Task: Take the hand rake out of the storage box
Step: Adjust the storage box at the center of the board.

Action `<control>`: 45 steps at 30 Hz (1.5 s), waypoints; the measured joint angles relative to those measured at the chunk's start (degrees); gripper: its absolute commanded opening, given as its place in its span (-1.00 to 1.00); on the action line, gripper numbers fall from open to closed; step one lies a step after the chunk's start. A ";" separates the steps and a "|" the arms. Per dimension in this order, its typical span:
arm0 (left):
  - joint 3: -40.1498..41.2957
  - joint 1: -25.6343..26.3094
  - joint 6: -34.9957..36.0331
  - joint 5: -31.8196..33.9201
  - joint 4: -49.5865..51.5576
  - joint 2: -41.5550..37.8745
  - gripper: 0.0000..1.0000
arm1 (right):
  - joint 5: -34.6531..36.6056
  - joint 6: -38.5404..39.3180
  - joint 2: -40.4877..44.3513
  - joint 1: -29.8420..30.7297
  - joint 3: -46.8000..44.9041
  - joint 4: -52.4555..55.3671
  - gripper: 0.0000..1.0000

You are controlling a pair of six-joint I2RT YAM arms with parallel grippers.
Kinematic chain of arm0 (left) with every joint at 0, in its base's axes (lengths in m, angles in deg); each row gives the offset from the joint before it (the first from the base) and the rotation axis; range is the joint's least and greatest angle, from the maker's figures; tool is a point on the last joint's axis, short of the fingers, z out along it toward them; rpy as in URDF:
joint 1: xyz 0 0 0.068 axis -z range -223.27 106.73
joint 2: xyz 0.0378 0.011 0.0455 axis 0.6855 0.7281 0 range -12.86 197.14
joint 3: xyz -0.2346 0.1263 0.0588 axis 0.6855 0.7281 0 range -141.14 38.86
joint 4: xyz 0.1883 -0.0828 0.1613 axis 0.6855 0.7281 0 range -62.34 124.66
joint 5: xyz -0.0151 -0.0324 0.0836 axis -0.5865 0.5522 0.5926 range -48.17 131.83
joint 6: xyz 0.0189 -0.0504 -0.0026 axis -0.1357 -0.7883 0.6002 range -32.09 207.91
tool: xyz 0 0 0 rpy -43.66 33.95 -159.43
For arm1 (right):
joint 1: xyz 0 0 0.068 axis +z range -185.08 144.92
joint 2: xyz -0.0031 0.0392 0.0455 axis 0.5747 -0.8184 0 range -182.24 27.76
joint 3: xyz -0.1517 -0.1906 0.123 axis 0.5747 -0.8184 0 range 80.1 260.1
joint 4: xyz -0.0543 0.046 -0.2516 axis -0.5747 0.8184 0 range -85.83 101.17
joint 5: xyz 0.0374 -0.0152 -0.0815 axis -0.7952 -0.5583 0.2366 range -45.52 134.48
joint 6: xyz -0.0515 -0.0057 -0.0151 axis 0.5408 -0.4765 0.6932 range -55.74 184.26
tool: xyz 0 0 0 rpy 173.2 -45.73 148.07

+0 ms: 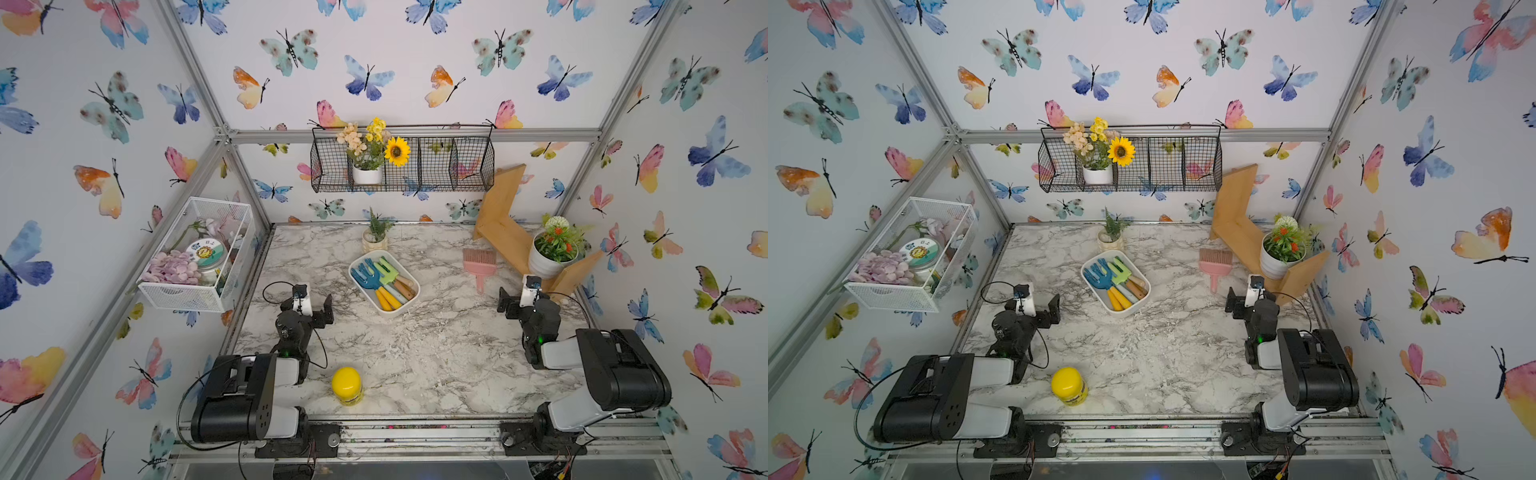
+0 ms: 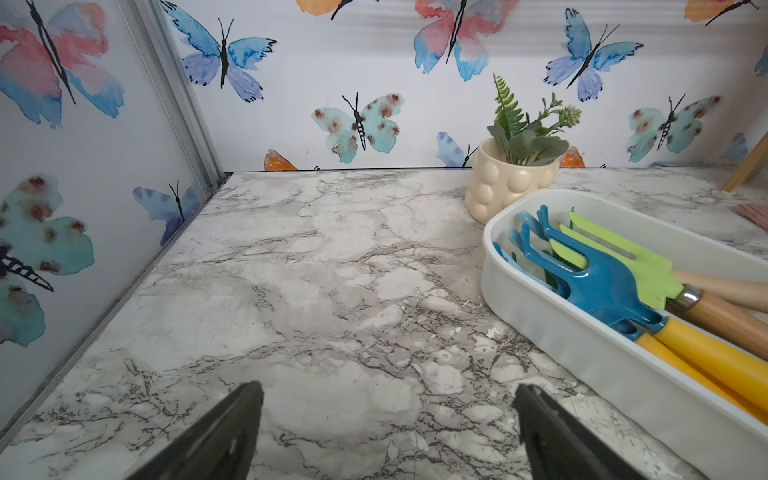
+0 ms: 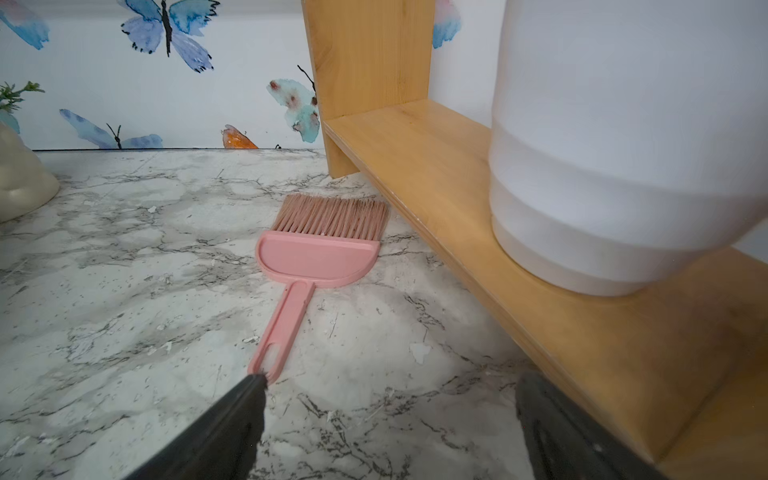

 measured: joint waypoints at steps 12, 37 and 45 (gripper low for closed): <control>-0.04 0.00 -0.68 0.42 0.13 0.00 0.97 | 0.00 0.00 0.00 0.00 0.00 0.00 0.97; -19.30 3.78 -4.52 11.04 35.69 -8.15 0.97 | 0.00 -2.01 8.76 0.61 11.43 29.14 0.97; -24.02 3.78 -12.33 12.22 47.69 -7.82 1.00 | 0.28 -2.69 11.58 8.72 16.98 43.89 0.97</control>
